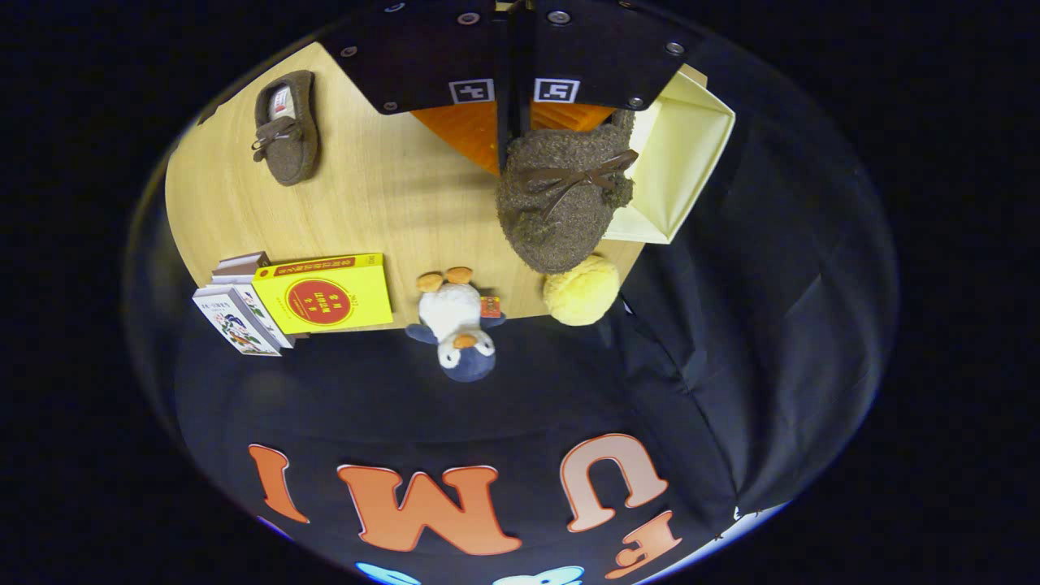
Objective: Open the storage box then place both shoes into the box .Put the left shoe in first, then the right shoe, with the right side of both shoes facing outward in a uniform manner.
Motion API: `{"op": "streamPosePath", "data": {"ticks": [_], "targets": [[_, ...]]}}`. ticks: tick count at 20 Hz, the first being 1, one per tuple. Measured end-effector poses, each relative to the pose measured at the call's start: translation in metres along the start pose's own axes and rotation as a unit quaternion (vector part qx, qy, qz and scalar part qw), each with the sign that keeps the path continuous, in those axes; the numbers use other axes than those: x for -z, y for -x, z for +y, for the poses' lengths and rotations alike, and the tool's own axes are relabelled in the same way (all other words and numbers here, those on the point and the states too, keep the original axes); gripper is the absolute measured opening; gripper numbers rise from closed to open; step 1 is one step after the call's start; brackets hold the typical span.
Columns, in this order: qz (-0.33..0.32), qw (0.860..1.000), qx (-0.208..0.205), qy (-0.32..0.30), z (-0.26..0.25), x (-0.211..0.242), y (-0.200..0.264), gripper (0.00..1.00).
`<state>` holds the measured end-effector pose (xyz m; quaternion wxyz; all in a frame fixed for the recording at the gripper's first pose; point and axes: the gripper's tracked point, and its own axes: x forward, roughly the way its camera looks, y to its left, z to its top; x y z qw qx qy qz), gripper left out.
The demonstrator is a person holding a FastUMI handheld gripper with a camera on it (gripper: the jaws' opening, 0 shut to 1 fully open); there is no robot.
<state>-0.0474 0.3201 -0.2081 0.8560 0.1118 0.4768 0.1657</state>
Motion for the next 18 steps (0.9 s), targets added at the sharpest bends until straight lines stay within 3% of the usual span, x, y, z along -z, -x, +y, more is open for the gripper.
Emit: {"op": "streamPosePath", "data": {"ticks": [9, 13, 18], "targets": [[0.094, 0.996, 0.006, 0.005, 0.117, 0.048, -0.07, 0.04], [0.137, 0.99, 0.045, 0.007, 0.13, 0.079, -0.108, 0.04], [0.175, 0.983, 0.057, -0.015, 0.141, 0.111, -0.143, 0.04]]}}
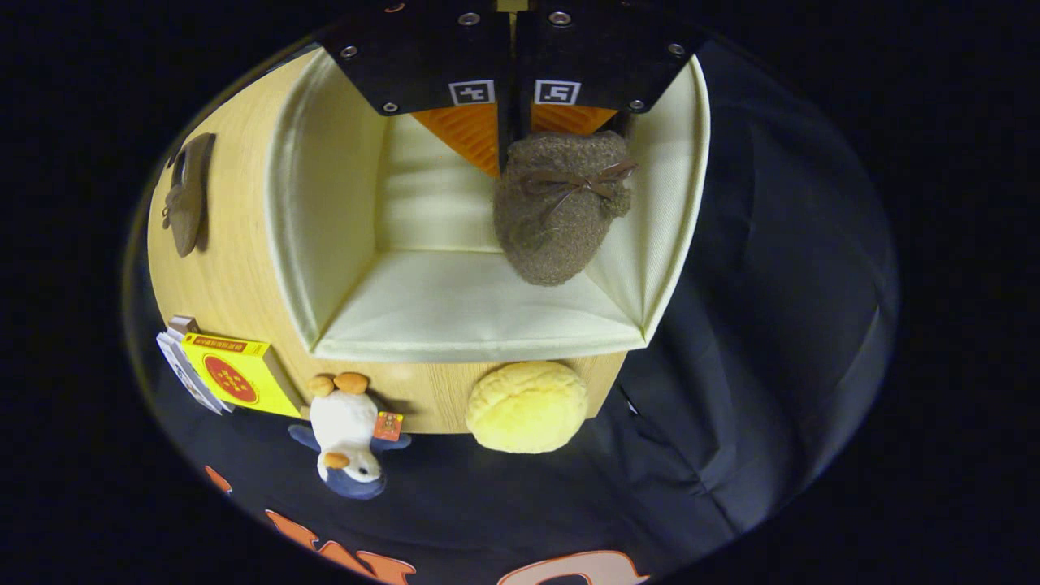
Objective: Open the storage box then place both shoes into the box .Put the left shoe in first, then the right shoe, with the right side of both shoes facing outward in a uniform manner.
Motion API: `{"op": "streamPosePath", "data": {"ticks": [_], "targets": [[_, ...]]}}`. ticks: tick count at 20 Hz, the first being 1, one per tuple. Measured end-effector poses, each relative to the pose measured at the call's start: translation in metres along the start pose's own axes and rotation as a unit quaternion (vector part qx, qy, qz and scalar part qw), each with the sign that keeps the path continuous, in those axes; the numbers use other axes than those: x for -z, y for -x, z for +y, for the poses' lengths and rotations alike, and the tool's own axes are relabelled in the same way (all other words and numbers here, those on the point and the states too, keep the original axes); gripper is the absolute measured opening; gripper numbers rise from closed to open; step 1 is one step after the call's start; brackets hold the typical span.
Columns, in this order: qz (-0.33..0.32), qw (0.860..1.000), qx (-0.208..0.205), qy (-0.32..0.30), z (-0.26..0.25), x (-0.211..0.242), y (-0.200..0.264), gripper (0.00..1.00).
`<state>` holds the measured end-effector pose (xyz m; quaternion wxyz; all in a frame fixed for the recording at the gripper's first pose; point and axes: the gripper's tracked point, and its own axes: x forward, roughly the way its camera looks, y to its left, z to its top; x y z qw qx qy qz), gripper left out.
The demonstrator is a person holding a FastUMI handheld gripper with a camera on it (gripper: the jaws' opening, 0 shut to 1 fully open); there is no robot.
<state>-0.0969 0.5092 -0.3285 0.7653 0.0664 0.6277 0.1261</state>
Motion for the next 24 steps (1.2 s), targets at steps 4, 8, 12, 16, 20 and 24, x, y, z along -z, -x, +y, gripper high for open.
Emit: {"op": "streamPosePath", "data": {"ticks": [4, 8, 12, 16, 20, 24], "targets": [[0.031, 0.999, -0.013, -0.002, 0.006, 0.018, -0.015, 0.05], [0.05, 0.996, -0.067, -0.006, 0.011, 0.023, 0.006, 0.38], [0.025, 0.991, -0.135, -0.007, 0.007, 0.012, 0.054, 0.58], [-0.039, 0.985, -0.166, -0.007, -0.029, -0.019, 0.112, 0.79], [-0.1, 0.983, -0.152, -0.001, -0.092, -0.033, 0.147, 0.91], [-0.131, 0.985, -0.113, -0.011, -0.166, -0.025, 0.162, 0.98]]}}
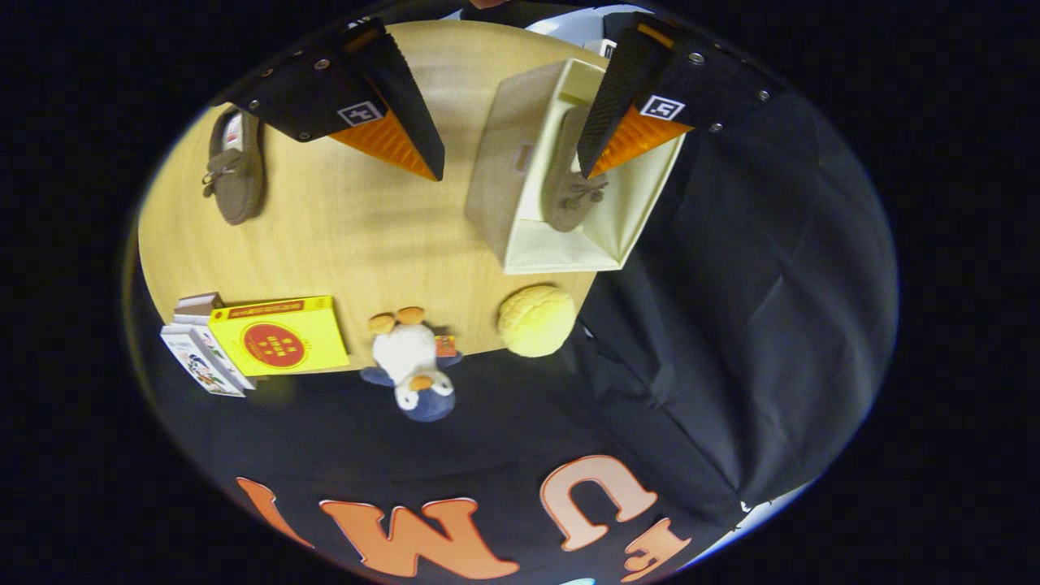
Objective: Open the storage box then place both shoes into the box .Put the left shoe in first, then the right shoe, with the right side of both shoes facing outward in a uniform manner.
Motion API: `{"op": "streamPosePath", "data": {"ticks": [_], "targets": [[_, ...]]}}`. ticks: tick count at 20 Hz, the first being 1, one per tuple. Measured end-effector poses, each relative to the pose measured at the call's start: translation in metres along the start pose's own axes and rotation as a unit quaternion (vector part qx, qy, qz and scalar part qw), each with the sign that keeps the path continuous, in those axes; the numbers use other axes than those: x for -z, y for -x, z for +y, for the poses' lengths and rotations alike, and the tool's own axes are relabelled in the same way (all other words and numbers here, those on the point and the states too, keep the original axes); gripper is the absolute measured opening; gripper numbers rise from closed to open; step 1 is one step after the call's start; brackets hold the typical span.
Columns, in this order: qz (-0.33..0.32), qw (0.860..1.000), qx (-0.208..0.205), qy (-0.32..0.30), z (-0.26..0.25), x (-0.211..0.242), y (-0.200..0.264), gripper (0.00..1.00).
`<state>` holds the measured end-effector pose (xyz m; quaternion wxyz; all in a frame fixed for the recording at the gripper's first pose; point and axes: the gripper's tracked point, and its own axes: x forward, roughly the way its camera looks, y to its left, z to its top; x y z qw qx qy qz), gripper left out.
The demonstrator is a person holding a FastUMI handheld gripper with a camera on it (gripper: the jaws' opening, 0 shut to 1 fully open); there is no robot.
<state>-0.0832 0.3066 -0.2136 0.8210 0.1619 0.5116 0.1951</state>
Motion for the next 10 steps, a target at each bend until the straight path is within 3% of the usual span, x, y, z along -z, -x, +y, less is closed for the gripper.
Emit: {"op": "streamPosePath", "data": {"ticks": [10], "targets": [[0.001, 0.993, 0.122, -0.002, -0.21, 0.044, 0.055, 0.99]]}}
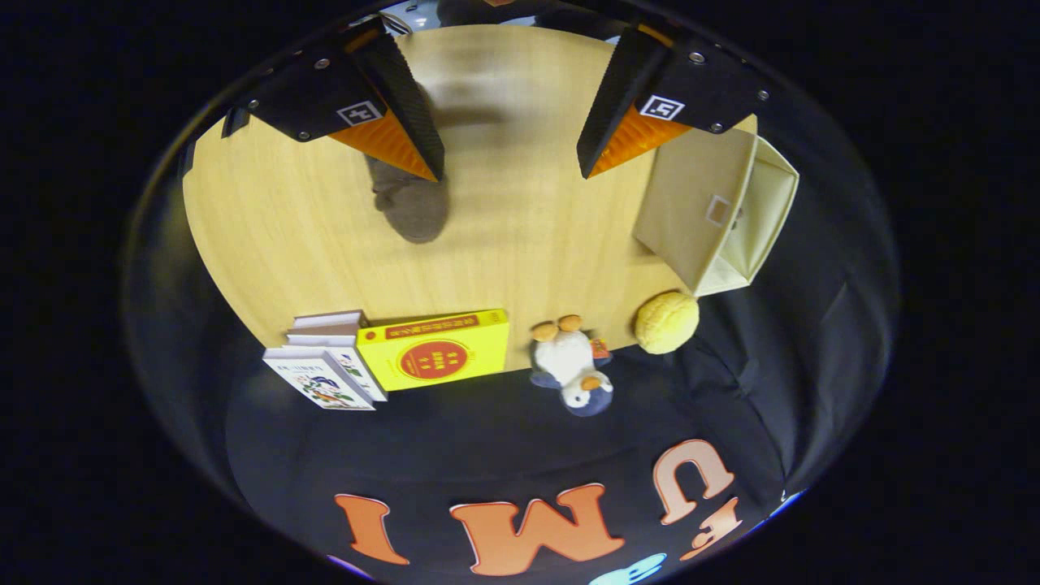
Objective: Open the storage box then place both shoes into the box .Put the left shoe in first, then the right shoe, with the right side of both shoes facing outward in a uniform manner.
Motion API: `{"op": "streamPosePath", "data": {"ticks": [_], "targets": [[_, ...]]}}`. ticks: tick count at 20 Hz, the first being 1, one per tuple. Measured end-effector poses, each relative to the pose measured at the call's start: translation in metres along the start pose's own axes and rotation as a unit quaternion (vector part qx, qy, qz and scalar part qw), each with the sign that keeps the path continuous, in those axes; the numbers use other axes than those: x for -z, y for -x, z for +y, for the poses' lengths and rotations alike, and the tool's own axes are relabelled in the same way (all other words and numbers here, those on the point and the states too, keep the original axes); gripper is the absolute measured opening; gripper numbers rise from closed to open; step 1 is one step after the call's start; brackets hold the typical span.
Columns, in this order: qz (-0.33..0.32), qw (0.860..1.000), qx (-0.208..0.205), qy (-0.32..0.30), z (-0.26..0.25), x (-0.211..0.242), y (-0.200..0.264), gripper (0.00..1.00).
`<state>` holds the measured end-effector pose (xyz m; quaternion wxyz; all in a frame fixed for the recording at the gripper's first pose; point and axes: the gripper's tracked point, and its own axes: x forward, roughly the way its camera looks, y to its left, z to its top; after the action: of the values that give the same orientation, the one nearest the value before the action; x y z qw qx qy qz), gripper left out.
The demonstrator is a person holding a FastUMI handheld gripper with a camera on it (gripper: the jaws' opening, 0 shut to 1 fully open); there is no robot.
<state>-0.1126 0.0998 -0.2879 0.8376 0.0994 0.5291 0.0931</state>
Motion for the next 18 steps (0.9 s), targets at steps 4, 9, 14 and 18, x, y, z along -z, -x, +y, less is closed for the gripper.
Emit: {"op": "streamPosePath", "data": {"ticks": [4, 9, 14, 18], "targets": [[0.024, 0.999, 0.026, 0.012, -0.059, 0.027, -0.018, 0.96], [0.058, 0.994, 0.051, 0.077, -0.105, 0.056, -0.053, 0.85], [0.031, 0.993, 0.075, 0.083, -0.127, 0.051, -0.089, 0.51], [0.011, 0.997, 0.064, 0.05, -0.115, 0.051, -0.098, 0.17]]}}
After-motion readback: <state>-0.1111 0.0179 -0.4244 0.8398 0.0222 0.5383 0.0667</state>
